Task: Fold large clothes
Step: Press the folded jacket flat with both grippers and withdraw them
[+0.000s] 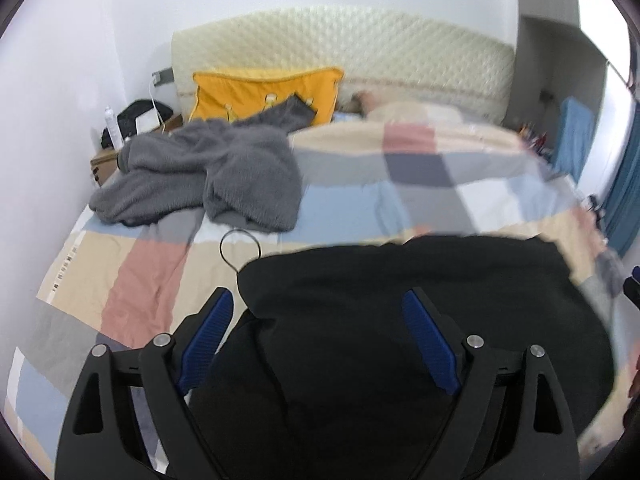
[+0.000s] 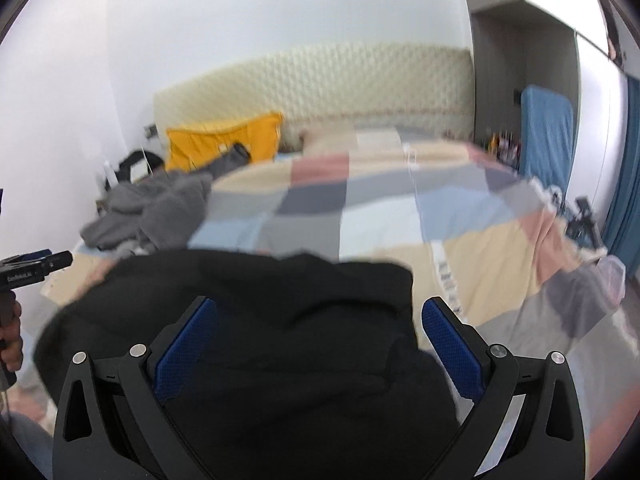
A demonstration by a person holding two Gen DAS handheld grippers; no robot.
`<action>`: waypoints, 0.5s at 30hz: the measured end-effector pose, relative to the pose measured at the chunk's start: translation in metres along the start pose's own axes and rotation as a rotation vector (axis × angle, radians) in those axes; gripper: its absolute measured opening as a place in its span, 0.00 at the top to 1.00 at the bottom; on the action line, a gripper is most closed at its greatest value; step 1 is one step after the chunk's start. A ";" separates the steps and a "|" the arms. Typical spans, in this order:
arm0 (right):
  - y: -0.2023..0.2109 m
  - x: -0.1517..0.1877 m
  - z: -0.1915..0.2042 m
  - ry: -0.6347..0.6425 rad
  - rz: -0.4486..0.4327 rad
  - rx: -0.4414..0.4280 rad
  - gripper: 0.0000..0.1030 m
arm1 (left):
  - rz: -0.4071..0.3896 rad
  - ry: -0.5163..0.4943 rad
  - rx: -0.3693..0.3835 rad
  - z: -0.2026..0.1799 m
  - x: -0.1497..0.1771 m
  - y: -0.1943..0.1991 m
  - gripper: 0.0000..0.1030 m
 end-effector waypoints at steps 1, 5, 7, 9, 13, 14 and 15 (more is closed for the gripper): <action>0.019 -0.013 0.007 0.013 -0.030 0.000 0.01 | -0.016 0.003 0.007 -0.002 -0.007 0.012 0.15; 0.076 -0.050 0.030 0.024 -0.119 -0.023 0.01 | -0.080 0.002 0.056 -0.013 -0.036 0.070 0.14; 0.102 -0.064 0.037 0.023 -0.155 -0.028 0.01 | -0.122 -0.005 0.098 -0.021 -0.046 0.103 0.13; 0.123 -0.073 0.044 0.020 -0.187 -0.039 0.01 | -0.154 -0.006 0.140 -0.028 -0.052 0.133 0.11; 0.168 -0.084 0.058 0.012 -0.263 -0.061 0.00 | -0.187 -0.006 0.179 -0.038 -0.054 0.181 0.11; 0.178 -0.085 0.064 0.007 -0.278 -0.074 0.00 | -0.197 -0.005 0.190 -0.041 -0.053 0.191 0.11; 0.183 -0.084 0.067 0.006 -0.283 -0.081 0.00 | -0.211 -0.009 0.200 -0.044 -0.052 0.202 0.11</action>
Point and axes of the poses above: each gripper's, at about its wrist camera, not at the fingertips, and y roughly against the way its jaws point, z to its left, x to its underside, the point moved 9 cm from there along -y, roughly the way its jaws point, and after that the axes turned 7 degrees about -z, right-handed, at the moved point
